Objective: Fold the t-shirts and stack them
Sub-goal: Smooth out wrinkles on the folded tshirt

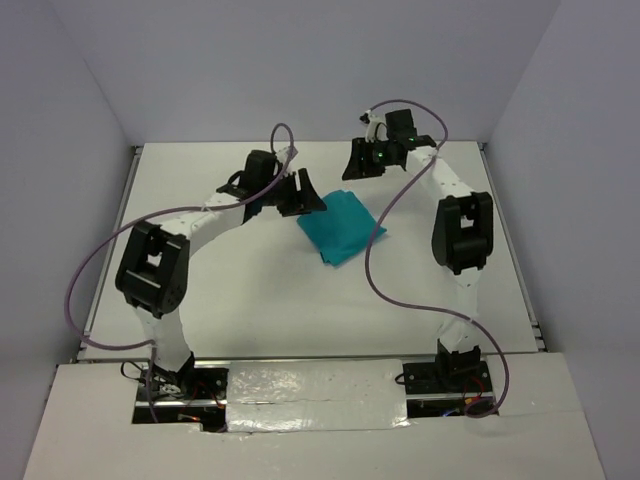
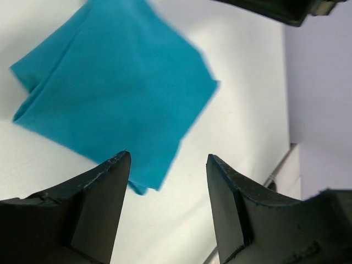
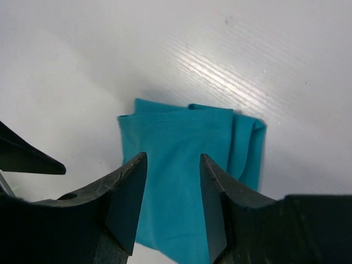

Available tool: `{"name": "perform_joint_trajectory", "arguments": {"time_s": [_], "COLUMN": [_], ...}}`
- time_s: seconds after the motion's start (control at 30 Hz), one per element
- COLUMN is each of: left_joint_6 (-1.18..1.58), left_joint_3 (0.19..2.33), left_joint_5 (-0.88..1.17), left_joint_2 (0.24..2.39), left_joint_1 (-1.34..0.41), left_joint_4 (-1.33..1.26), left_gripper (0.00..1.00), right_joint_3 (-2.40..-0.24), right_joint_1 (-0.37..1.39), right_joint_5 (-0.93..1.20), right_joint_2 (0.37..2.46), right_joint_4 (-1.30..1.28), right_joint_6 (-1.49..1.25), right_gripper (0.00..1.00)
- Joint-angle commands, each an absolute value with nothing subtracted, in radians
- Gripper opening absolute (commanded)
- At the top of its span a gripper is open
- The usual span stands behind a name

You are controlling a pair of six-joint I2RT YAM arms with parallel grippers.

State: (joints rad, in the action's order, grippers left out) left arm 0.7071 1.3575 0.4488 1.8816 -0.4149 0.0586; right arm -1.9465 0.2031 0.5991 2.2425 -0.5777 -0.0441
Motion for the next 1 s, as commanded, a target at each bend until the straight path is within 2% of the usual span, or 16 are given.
{"name": "perform_joint_trajectory", "arguments": {"time_s": [0.0, 0.13, 0.23, 0.27, 0.33, 0.7, 0.97], "left_joint_6": [0.702, 0.727, 0.761, 0.771, 0.79, 0.813, 0.801], "left_joint_3": [1.312, 1.214, 1.155, 1.147, 1.135, 1.282, 1.259], "left_joint_5": [0.509, 0.551, 0.577, 0.583, 0.586, 0.566, 0.555], "left_joint_2": [1.796, 1.761, 1.759, 1.772, 1.789, 1.999, 2.06], "left_joint_1": [-0.423, -0.466, -0.504, -0.514, -0.54, -0.583, -0.584], "left_joint_4": [0.017, -0.004, -0.074, -0.095, -0.124, -0.161, -0.133], "left_gripper": [0.7, 0.68, 0.66, 0.66, 0.65, 0.65, 0.65], "right_joint_3": [-1.876, -1.773, -1.709, -1.686, -1.658, -1.673, -1.752], "right_joint_1": [0.207, 0.196, 0.198, 0.198, 0.198, 0.192, 0.183], "right_joint_5": [0.669, 0.695, 0.742, 0.741, 0.729, 0.508, 0.422], "right_joint_2": [2.079, 2.026, 2.005, 2.003, 2.003, 2.112, 2.232], "right_joint_4": [-0.509, -0.526, -0.577, -0.589, -0.614, -0.615, -0.658], "right_joint_6": [0.028, 0.066, 0.121, 0.139, 0.155, 0.092, 0.072], "right_gripper": [0.51, 0.49, 0.38, 0.3, 0.25, 0.15, 0.16]}}
